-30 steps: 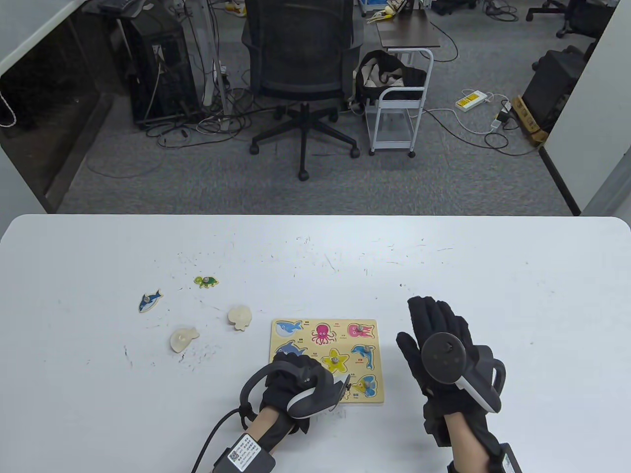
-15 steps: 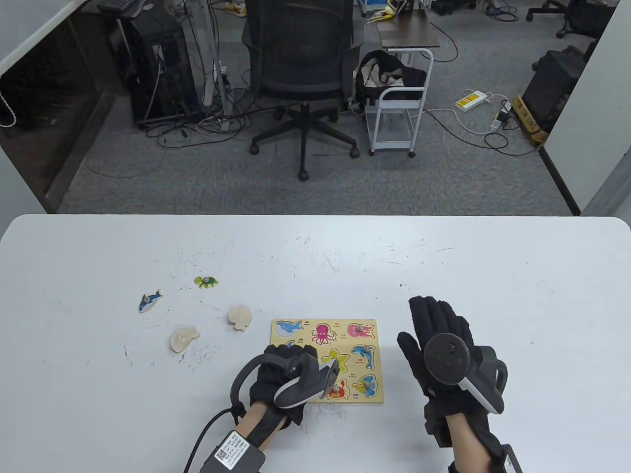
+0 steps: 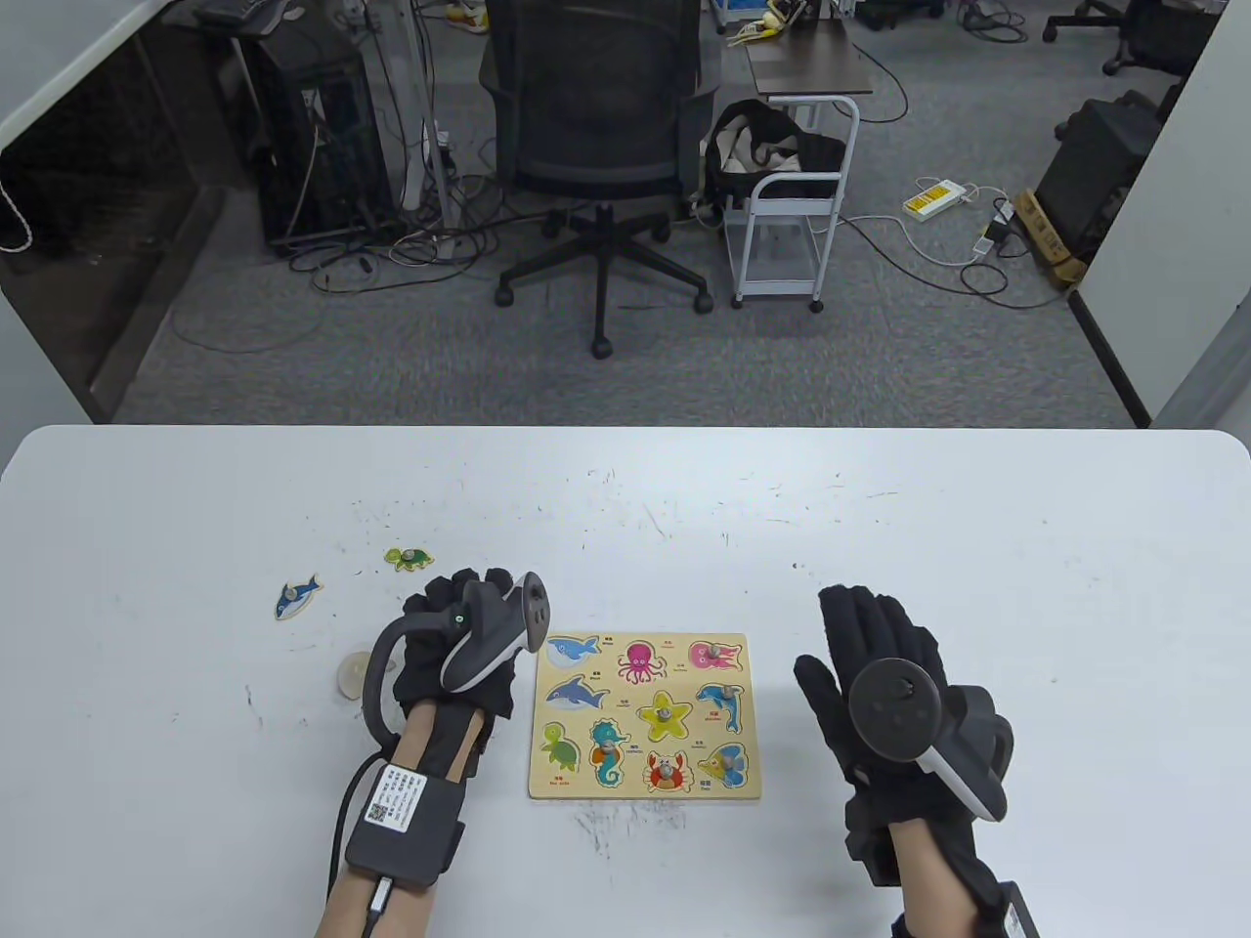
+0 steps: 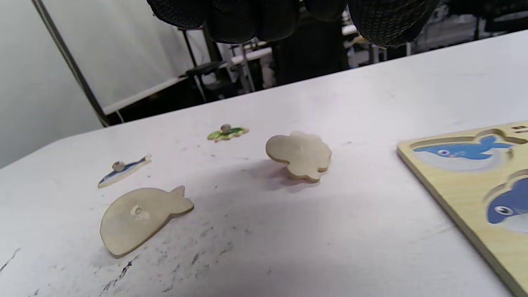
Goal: Fit puzzle pieces into frame
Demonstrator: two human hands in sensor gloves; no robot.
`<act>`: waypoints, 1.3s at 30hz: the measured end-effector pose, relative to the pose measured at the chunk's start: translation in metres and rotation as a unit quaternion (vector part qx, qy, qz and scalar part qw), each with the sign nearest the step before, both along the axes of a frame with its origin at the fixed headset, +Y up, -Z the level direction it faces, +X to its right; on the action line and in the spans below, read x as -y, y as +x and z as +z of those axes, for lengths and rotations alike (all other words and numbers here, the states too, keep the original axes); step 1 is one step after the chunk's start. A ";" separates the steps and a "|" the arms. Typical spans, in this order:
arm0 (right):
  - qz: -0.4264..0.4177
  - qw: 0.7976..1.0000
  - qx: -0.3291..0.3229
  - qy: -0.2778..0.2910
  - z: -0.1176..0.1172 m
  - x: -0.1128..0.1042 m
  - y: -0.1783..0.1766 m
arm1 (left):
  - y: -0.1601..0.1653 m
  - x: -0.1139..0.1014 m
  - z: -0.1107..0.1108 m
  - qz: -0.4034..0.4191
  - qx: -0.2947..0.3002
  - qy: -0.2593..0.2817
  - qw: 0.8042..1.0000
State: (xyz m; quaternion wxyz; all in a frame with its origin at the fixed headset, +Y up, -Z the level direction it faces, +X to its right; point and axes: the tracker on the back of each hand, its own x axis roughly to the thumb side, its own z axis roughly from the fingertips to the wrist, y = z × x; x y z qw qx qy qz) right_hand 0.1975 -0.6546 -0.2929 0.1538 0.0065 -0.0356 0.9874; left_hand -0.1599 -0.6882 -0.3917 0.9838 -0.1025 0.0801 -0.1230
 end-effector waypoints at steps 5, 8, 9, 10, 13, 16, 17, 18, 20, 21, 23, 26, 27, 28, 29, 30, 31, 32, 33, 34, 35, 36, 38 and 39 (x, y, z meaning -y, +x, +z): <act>-0.002 1.000 0.004 -0.003 0.000 0.000 0.001 | -0.014 0.023 -0.024 0.010 -0.042 -0.026 0.999; -0.002 1.000 0.007 -0.006 0.000 0.000 0.002 | -0.020 0.038 -0.034 0.012 -0.060 -0.045 0.997; -0.002 1.000 0.008 -0.007 0.000 0.000 0.003 | -0.022 0.043 -0.038 0.013 -0.065 -0.051 0.997; -0.002 1.000 0.008 -0.007 0.000 0.000 0.003 | -0.023 0.046 -0.040 0.013 -0.068 -0.053 0.996; -0.001 1.000 0.009 -0.010 -0.001 0.001 0.003 | -0.028 0.058 -0.051 0.013 -0.080 -0.068 0.994; 0.000 1.000 0.008 -0.013 -0.001 0.001 0.002 | -0.029 0.065 -0.057 0.028 -0.085 -0.072 0.993; 0.000 1.000 0.009 -0.014 -0.002 0.001 0.002 | -0.029 0.067 -0.058 0.030 -0.086 -0.076 0.993; -0.001 1.000 0.009 -0.015 -0.002 0.001 0.003 | -0.028 0.068 -0.059 0.028 -0.087 -0.081 0.992; -0.001 1.000 0.010 -0.015 -0.002 0.001 0.003 | -0.028 0.071 -0.060 0.025 -0.086 -0.089 0.992; -0.002 1.000 0.010 -0.015 -0.002 0.001 0.003 | -0.028 0.072 -0.060 0.025 -0.086 -0.089 0.992; -0.003 1.000 0.009 -0.014 -0.002 0.000 0.003 | -0.027 0.075 -0.061 0.021 -0.086 -0.096 0.991; -0.002 1.000 0.008 -0.014 -0.002 0.001 0.003 | -0.026 0.079 -0.061 0.020 -0.086 -0.114 0.990; -0.002 1.000 0.008 -0.014 -0.002 0.001 0.003 | -0.025 0.080 -0.061 0.022 -0.084 -0.108 0.990; -0.002 1.000 0.008 -0.015 -0.002 0.001 0.003 | -0.025 0.081 -0.060 0.017 -0.080 -0.100 0.992; -0.003 1.000 0.008 -0.015 -0.003 0.001 0.003 | -0.024 0.081 -0.060 0.013 -0.077 -0.099 0.992; -0.003 1.000 0.008 -0.015 -0.003 0.001 0.003 | -0.023 0.080 -0.060 0.009 -0.074 -0.093 0.993; -0.003 1.000 0.008 -0.015 -0.003 0.001 0.003 | -0.022 0.080 -0.059 0.007 -0.070 -0.084 0.994; -0.003 1.000 0.008 -0.015 -0.003 0.001 0.003 | -0.021 0.079 -0.058 0.004 -0.067 -0.074 0.995; -0.002 1.000 0.008 -0.015 -0.003 0.001 0.003 | -0.020 0.077 -0.057 -0.001 -0.063 -0.063 0.996; -0.002 1.000 0.008 -0.015 -0.003 0.001 0.003 | -0.019 0.076 -0.056 -0.005 -0.060 -0.054 0.997; -0.002 1.000 0.007 -0.015 -0.003 0.001 0.003 | -0.017 0.074 -0.054 -0.008 -0.053 -0.044 0.998; -0.002 1.000 0.006 -0.016 -0.003 0.001 0.003 | -0.016 0.071 -0.053 -0.003 -0.047 -0.032 0.998; -0.003 1.000 0.006 -0.017 -0.003 0.001 0.003 | -0.015 0.067 -0.050 0.019 -0.039 -0.007 0.999; -0.003 1.000 0.006 -0.017 -0.003 0.001 0.003 | -0.014 0.065 -0.049 0.021 -0.034 -0.004 0.999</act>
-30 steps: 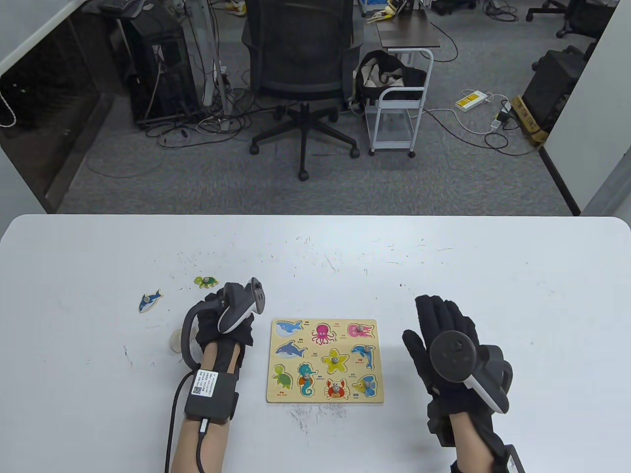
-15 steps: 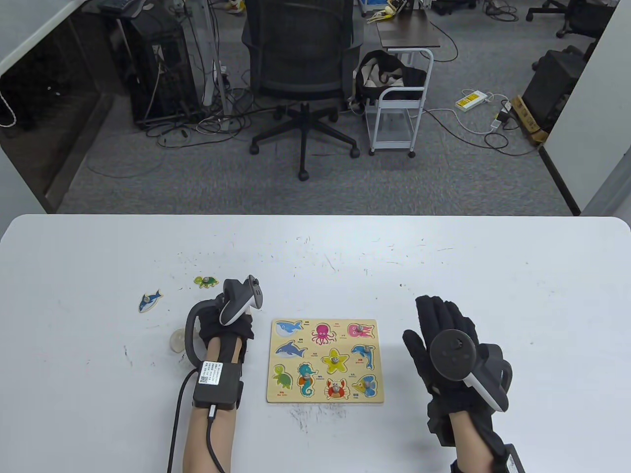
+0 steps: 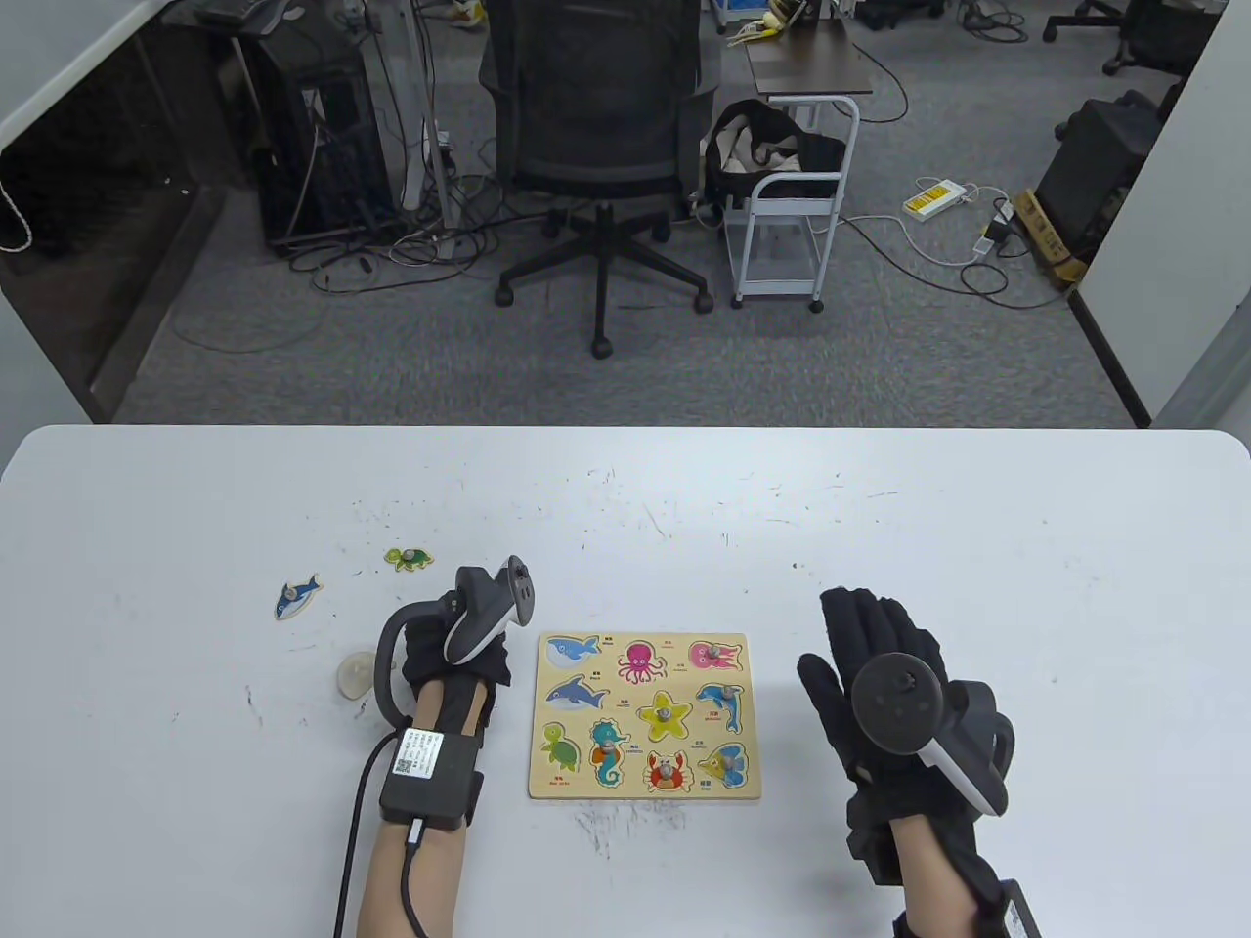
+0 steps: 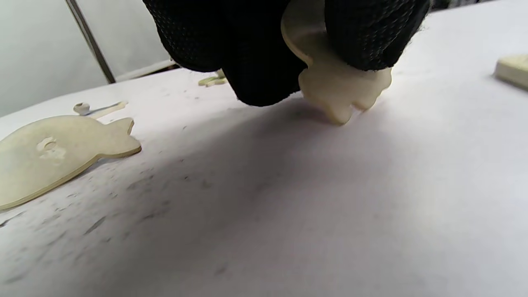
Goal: Fit puzzle pieces into frame
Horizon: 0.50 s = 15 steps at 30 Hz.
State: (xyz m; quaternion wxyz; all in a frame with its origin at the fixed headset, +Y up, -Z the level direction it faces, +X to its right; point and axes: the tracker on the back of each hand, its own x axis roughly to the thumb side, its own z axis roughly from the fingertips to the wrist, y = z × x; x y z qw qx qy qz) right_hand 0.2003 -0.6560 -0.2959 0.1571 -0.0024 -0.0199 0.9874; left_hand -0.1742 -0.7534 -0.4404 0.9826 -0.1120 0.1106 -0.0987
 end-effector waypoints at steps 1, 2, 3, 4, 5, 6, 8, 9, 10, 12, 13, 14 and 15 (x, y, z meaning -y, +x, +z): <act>0.000 1.000 0.000 0.000 0.000 0.000 0.000 | 0.000 -0.004 0.003 0.000 0.009 0.005 1.000; 0.000 1.000 0.000 0.000 0.000 0.000 0.000 | 0.000 -0.008 0.005 -0.003 0.016 0.012 1.000; -0.001 1.000 -0.001 0.001 0.000 0.000 0.000 | 0.000 -0.013 0.009 -0.005 0.022 0.022 0.999; -0.001 1.000 -0.001 0.001 0.000 0.000 0.000 | 0.000 -0.020 0.013 -0.003 0.031 0.035 0.999; -0.002 1.000 -0.001 0.002 0.000 0.000 0.001 | 0.001 -0.025 0.016 -0.001 0.037 0.044 0.998; -0.004 1.000 -0.001 0.002 0.000 0.000 0.001 | 0.001 -0.033 0.021 0.007 0.044 0.059 0.997; -0.005 1.000 -0.001 0.003 0.000 0.000 0.001 | 0.001 -0.046 0.030 0.030 0.052 0.082 0.995; -0.005 1.000 -0.001 0.002 0.000 0.000 0.001 | 0.001 -0.053 0.035 0.047 0.057 0.092 0.993; -0.005 1.000 -0.001 0.002 0.001 0.000 0.001 | 0.002 -0.059 0.040 0.066 0.060 0.101 0.991; -0.003 1.000 -0.003 0.003 0.001 0.000 0.000 | 0.005 -0.070 0.051 0.108 0.072 0.122 0.984; -0.002 1.000 -0.004 0.003 0.001 0.000 0.000 | 0.006 -0.074 0.057 0.128 0.078 0.131 0.980; -0.001 1.000 -0.007 0.005 0.001 0.000 -0.001 | 0.009 -0.080 0.064 0.149 0.087 0.141 0.975; 0.000 1.000 -0.010 0.005 0.001 0.000 -0.003 | 0.011 -0.084 0.069 0.167 0.096 0.150 0.970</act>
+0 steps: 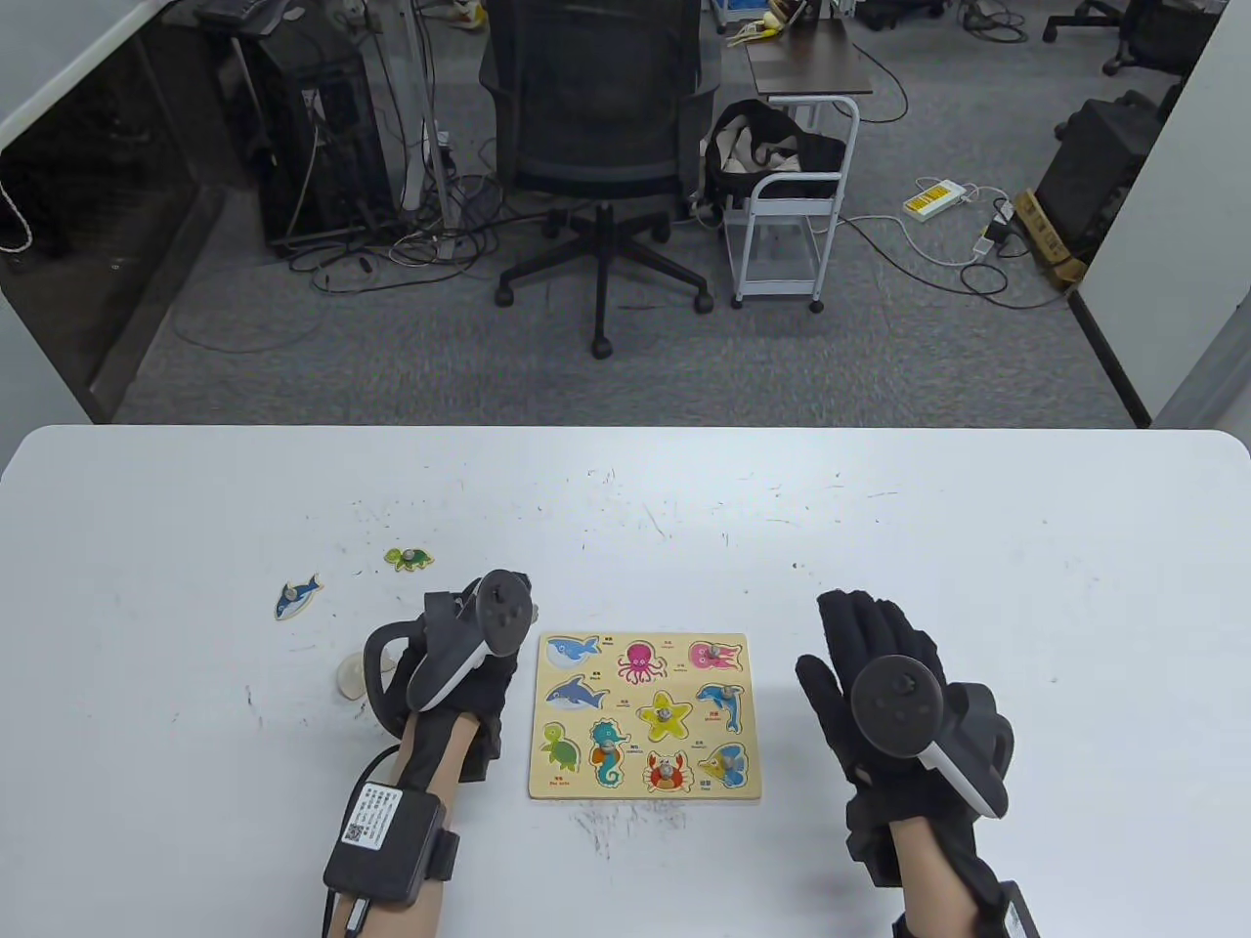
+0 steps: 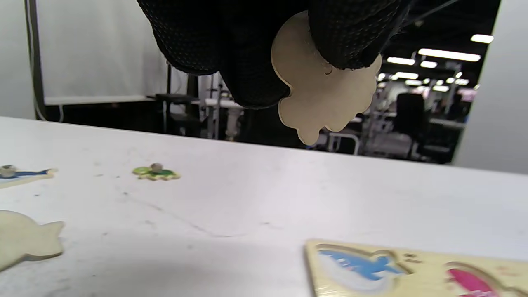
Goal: Fit puzzle pieces into frame
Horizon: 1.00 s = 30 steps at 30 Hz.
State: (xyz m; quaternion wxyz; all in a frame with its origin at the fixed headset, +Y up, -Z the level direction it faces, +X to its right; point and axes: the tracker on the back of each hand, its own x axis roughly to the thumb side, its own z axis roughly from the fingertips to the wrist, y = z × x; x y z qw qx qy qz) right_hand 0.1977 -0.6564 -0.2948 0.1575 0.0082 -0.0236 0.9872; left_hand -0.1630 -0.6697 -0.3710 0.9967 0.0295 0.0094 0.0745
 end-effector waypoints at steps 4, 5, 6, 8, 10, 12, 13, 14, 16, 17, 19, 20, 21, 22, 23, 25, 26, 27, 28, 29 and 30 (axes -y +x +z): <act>-0.004 1.000 -0.027 0.000 0.000 0.001 -0.007 | 0.015 -0.013 0.023 0.067 0.051 0.040 0.996; -0.008 0.999 -0.038 -0.001 0.001 0.001 -0.009 | 0.020 -0.016 0.030 0.082 0.069 0.049 0.993; -0.012 0.999 -0.046 -0.001 0.001 0.001 -0.011 | 0.024 -0.018 0.034 0.091 0.078 0.055 0.991; -0.037 0.997 -0.065 -0.008 0.001 0.001 -0.014 | 0.034 -0.023 0.044 0.127 0.113 0.068 0.983; -0.077 0.992 -0.096 -0.016 0.000 0.003 -0.018 | 0.042 -0.025 0.051 0.184 0.148 0.060 0.970; -0.132 0.982 -0.128 -0.036 -0.002 0.007 -0.021 | 0.049 -0.025 0.060 0.231 0.180 0.058 0.954; -0.158 0.976 -0.140 -0.046 -0.003 0.009 -0.022 | 0.052 -0.024 0.063 0.245 0.196 0.058 0.948; -0.191 0.968 -0.153 -0.058 -0.004 0.011 -0.023 | 0.056 -0.024 0.067 0.259 0.219 0.059 0.939; -0.240 0.953 -0.170 -0.078 -0.006 0.015 -0.024 | 0.060 -0.022 0.073 0.272 0.254 0.063 0.926; -0.274 0.941 -0.178 -0.091 -0.007 0.018 -0.025 | 0.062 -0.021 0.076 0.277 0.271 0.070 0.919; -0.332 0.916 -0.194 -0.116 -0.008 0.022 -0.028 | 0.064 -0.022 0.080 0.273 0.290 0.077 0.914; -0.361 0.898 -0.208 -0.141 -0.009 0.026 -0.030 | 0.064 -0.023 0.083 0.273 0.294 0.087 0.912; -0.377 0.887 -0.218 -0.156 -0.010 0.028 -0.031 | 0.065 -0.023 0.084 0.276 0.297 0.094 0.909; -0.402 0.869 -0.232 -0.174 -0.012 0.031 -0.033 | 0.065 -0.022 0.086 0.281 0.304 0.097 0.905; -0.420 0.855 -0.241 -0.188 -0.013 0.034 -0.035 | 0.065 -0.022 0.087 0.283 0.309 0.098 0.902; -0.460 0.818 -0.258 -0.229 -0.016 0.041 -0.037 | 0.066 -0.020 0.089 0.287 0.327 0.105 0.894; -0.479 0.798 -0.269 -0.246 -0.017 0.045 -0.039 | 0.067 -0.019 0.089 0.286 0.333 0.105 0.892; -0.494 0.784 -0.273 -0.259 -0.017 0.048 -0.040 | 0.068 -0.019 0.090 0.282 0.340 0.105 0.891; -0.503 0.775 -0.274 -0.268 -0.018 0.050 -0.042 | 0.069 -0.018 0.091 0.275 0.343 0.112 0.891; -0.504 0.768 -0.280 -0.279 -0.019 0.052 -0.044 | 0.070 -0.019 0.092 0.267 0.345 0.120 0.892; -0.502 0.766 -0.284 -0.284 -0.019 0.053 -0.046 | 0.071 -0.019 0.093 0.263 0.346 0.123 0.892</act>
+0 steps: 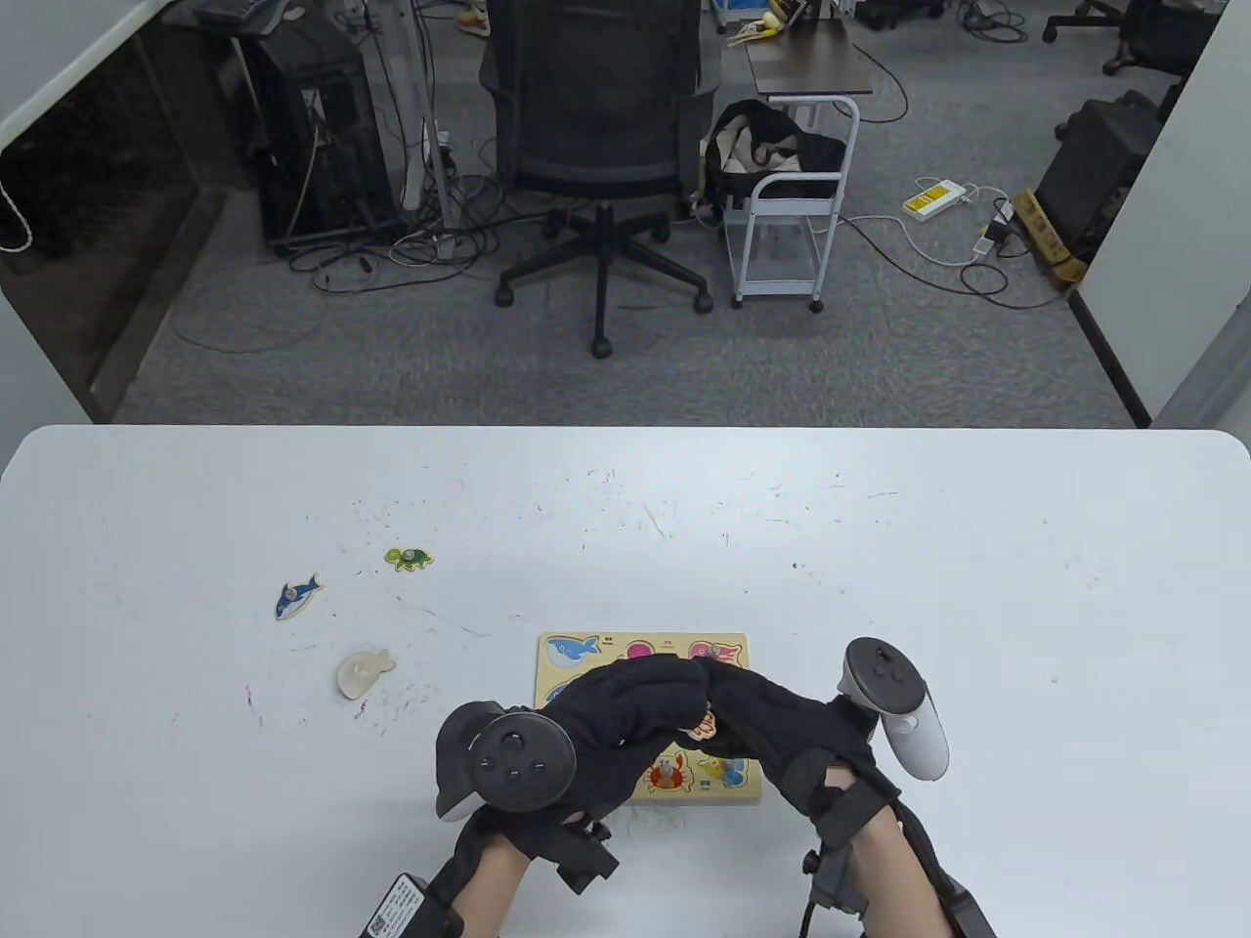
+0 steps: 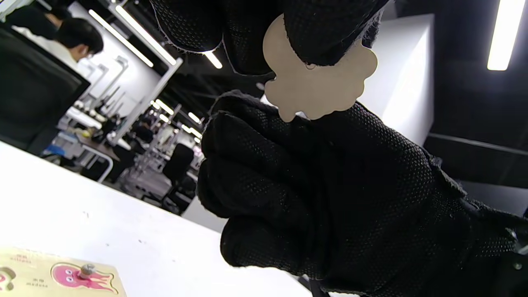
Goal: Fit puzzle pieces into frame
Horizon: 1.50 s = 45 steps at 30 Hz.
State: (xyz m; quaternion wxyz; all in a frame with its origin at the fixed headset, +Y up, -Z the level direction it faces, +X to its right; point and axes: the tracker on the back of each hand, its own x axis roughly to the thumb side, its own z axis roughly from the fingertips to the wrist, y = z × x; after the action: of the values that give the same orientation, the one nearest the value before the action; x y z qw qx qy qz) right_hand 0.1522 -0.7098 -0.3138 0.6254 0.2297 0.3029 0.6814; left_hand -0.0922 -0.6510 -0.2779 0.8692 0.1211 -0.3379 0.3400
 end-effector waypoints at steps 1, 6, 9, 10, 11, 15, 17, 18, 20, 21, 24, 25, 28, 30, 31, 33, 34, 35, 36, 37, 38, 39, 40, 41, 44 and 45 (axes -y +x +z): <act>0.004 1.000 -0.010 -0.005 0.000 0.002 -0.002 | 0.001 0.000 0.001 -0.003 0.001 0.007 1.000; -0.052 0.997 -0.036 -0.041 -0.002 0.008 -0.005 | 0.004 0.003 0.001 -0.015 0.005 0.006 1.000; -0.104 0.991 -0.044 -0.068 -0.006 0.015 -0.004 | 0.005 0.004 0.000 -0.003 0.019 -0.011 1.000; -0.115 0.989 -0.044 -0.076 -0.006 0.017 -0.004 | 0.005 0.005 -0.001 -0.006 0.020 -0.011 1.000; -0.123 0.988 -0.044 -0.082 -0.007 0.018 -0.004 | 0.006 0.005 0.000 -0.014 0.020 -0.008 1.000; -0.132 0.987 -0.041 -0.081 -0.008 0.018 -0.003 | 0.008 0.003 0.002 -0.033 0.015 0.005 0.999; -0.130 0.988 -0.039 -0.075 -0.007 0.017 -0.002 | 0.007 0.001 0.003 -0.043 0.010 0.012 0.999; -0.129 0.988 -0.036 -0.073 -0.007 0.017 -0.001 | 0.007 0.001 0.003 -0.051 0.005 0.014 0.999; -0.124 0.990 -0.028 -0.066 -0.007 0.015 0.000 | 0.006 0.000 0.002 -0.067 -0.012 0.018 0.998; -0.121 0.991 -0.016 -0.061 -0.007 0.014 0.002 | 0.004 -0.001 0.001 -0.078 -0.026 0.019 0.996; -0.079 0.996 0.038 -0.028 -0.005 0.008 0.007 | -0.002 -0.003 -0.001 -0.086 -0.061 0.017 0.994; -0.061 0.997 0.055 -0.014 -0.005 0.007 0.009 | -0.004 -0.003 -0.002 -0.081 -0.068 0.012 0.994; 0.000 0.992 0.118 0.035 0.000 -0.001 0.011 | -0.007 -0.003 -0.002 -0.059 -0.088 -0.009 0.994; 0.023 0.988 0.145 0.054 0.003 -0.004 0.010 | -0.006 -0.004 0.000 -0.061 -0.108 -0.002 0.992; 0.032 0.985 0.157 0.062 0.005 -0.005 0.010 | -0.004 -0.004 0.001 -0.069 -0.120 0.010 0.990; 0.053 0.980 0.176 0.081 0.007 -0.008 0.008 | 0.000 -0.006 0.006 -0.093 -0.146 0.041 0.984; 0.061 0.978 0.180 0.088 0.009 -0.009 0.007 | 0.002 -0.007 0.009 -0.104 -0.162 0.059 0.980; 0.072 0.975 0.187 0.097 0.010 -0.011 0.006 | 0.005 -0.008 0.012 -0.114 -0.177 0.079 0.974; 0.076 0.973 0.190 0.103 0.011 -0.011 0.005 | 0.007 -0.009 0.014 -0.120 -0.186 0.090 0.971; 0.084 0.971 0.193 0.111 0.013 -0.013 0.003 | 0.010 -0.009 0.017 -0.130 -0.196 0.103 0.967; 0.089 0.970 0.193 0.116 0.014 -0.013 0.001 | 0.012 -0.009 0.018 -0.136 -0.201 0.110 0.964; 0.094 0.969 0.190 0.124 0.015 -0.014 -0.001 | 0.015 -0.009 0.020 -0.147 -0.208 0.117 0.960; 0.096 0.969 0.188 0.129 0.016 -0.015 -0.003 | 0.017 -0.009 0.021 -0.154 -0.214 0.122 0.957; 0.098 0.969 0.183 0.135 0.016 -0.016 -0.005 | 0.019 -0.009 0.022 -0.166 -0.228 0.131 0.950; 0.075 0.977 0.154 0.130 0.016 -0.015 -0.008 | 0.022 -0.007 0.024 -0.195 -0.254 0.150 0.935; 0.075 0.977 0.151 0.130 0.016 -0.015 -0.008 | 0.022 -0.007 0.024 -0.197 -0.256 0.148 0.935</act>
State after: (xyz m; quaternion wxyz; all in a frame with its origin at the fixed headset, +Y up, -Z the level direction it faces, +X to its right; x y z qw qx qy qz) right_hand 0.1437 -0.6952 -0.2983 0.5762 0.1802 0.1304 0.7865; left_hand -0.0697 -0.6439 -0.2544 0.9482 0.2617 -0.1677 0.0653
